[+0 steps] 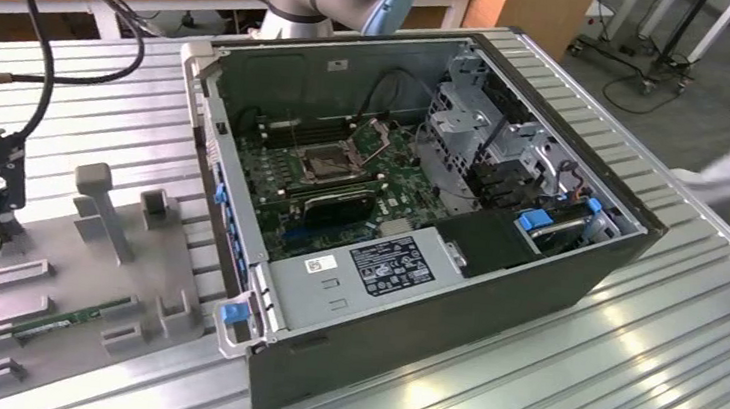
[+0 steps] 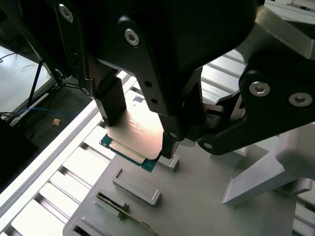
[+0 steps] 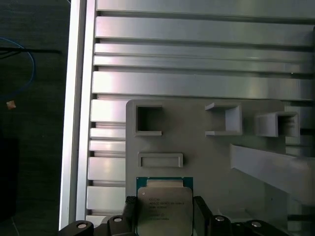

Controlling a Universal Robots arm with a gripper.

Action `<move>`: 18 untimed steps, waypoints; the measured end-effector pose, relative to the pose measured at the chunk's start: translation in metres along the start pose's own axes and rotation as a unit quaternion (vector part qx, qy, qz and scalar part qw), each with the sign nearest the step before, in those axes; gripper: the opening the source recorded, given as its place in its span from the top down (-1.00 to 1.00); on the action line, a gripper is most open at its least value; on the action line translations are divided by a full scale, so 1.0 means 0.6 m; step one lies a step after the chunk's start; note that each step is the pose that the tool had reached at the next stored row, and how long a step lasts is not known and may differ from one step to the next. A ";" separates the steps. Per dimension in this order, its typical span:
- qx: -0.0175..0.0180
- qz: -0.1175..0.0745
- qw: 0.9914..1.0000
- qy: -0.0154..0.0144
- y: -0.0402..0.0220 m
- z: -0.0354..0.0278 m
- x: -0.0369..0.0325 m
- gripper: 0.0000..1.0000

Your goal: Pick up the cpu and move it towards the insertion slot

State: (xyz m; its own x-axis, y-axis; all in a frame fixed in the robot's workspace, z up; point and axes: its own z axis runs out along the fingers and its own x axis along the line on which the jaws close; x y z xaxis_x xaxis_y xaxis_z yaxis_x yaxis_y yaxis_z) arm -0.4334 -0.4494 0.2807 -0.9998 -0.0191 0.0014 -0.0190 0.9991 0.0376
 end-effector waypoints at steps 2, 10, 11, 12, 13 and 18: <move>0.000 0.000 1.000 0.000 0.000 -0.004 0.000 -0.08; 0.000 0.000 1.000 0.000 0.000 -0.005 0.000 -0.08; 0.000 0.000 1.000 0.000 0.000 -0.005 0.000 -0.08; 0.000 0.000 1.000 0.000 0.000 -0.006 0.000 -0.08; 0.000 0.000 1.000 0.000 0.000 -0.006 0.000 -0.08; 0.000 0.000 1.000 0.000 0.000 -0.006 0.000 -0.08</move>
State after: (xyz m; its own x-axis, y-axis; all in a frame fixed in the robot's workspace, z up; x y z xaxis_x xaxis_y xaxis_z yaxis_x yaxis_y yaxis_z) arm -0.4334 -0.4494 0.2842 -0.9998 -0.0191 0.0013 -0.0190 0.9991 0.0376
